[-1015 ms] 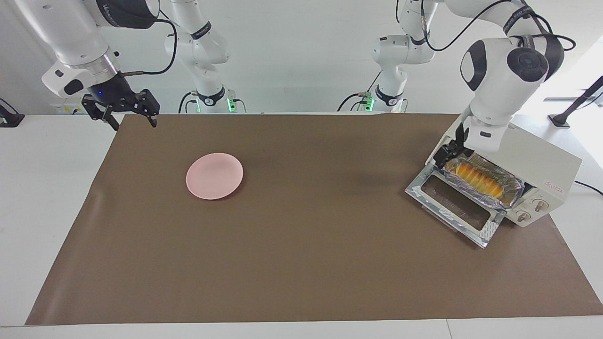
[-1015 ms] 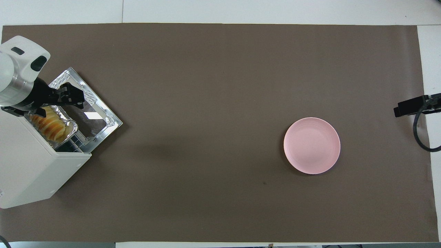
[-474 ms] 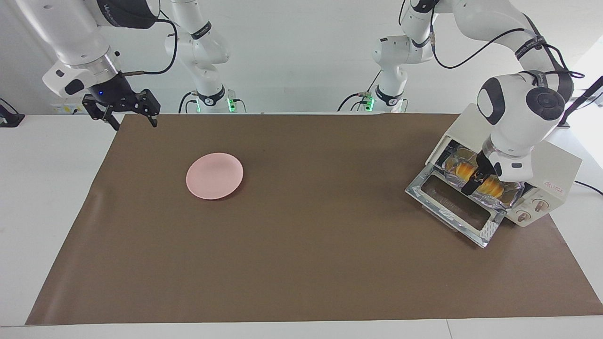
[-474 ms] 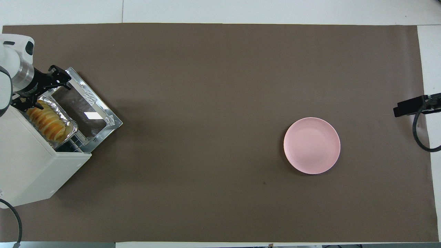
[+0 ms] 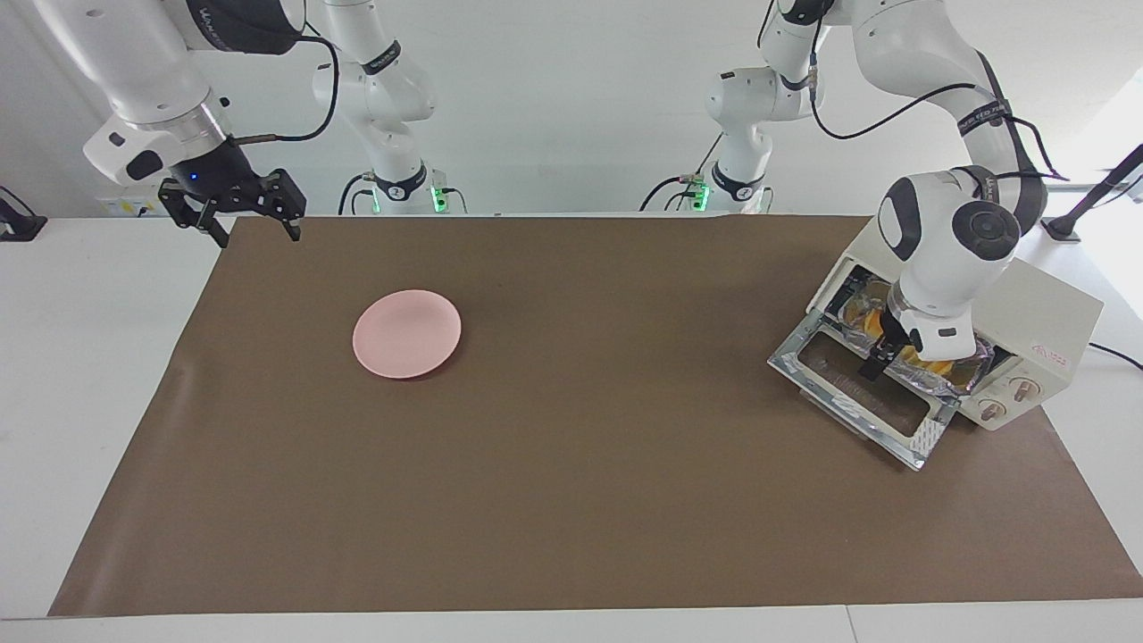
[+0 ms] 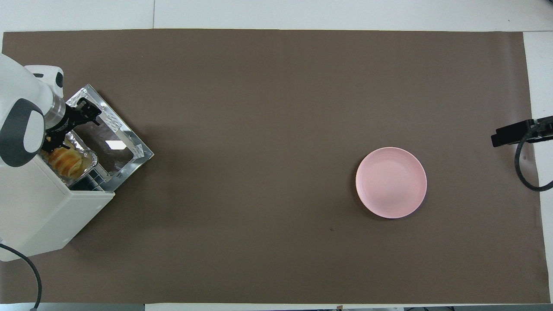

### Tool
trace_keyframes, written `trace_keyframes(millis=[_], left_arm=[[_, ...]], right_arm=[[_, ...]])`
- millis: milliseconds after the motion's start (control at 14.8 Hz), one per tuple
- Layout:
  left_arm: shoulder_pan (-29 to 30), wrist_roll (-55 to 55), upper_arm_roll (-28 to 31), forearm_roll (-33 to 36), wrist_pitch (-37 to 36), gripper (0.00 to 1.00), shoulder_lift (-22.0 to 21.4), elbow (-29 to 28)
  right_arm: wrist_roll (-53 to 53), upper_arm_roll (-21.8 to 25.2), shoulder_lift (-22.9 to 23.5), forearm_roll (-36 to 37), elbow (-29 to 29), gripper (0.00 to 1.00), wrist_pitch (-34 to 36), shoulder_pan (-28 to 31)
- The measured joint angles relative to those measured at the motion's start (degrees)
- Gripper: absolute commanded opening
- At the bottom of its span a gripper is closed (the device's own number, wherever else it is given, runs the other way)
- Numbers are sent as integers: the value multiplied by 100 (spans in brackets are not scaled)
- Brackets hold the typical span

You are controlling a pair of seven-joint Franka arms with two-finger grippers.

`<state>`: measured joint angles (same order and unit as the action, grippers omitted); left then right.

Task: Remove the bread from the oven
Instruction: 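Grasp the foil tray of bread inside the oven with the left gripper, then pull the foil tray out of the oven and set it mid-table with the left gripper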

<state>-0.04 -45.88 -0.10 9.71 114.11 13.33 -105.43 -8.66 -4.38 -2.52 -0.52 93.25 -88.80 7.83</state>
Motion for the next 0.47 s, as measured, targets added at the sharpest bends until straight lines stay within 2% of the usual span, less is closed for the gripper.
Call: trace_keyframes(millis=[68, 135, 271, 474], left_arm=[[40, 0, 1, 2, 35, 48, -1, -29], [77, 0, 4, 4, 59, 41, -1, -53], [120, 0, 4, 6, 101, 34, -2, -140], [133, 0, 8, 8, 207, 0, -6, -323]], right_arm=[[0, -12, 0, 0, 0, 100, 0, 0], [0, -19, 0, 0, 0, 100, 0, -1], [0, -22, 0, 0, 0, 100, 0, -1], [0, -22, 0, 0, 0, 100, 0, -1]])
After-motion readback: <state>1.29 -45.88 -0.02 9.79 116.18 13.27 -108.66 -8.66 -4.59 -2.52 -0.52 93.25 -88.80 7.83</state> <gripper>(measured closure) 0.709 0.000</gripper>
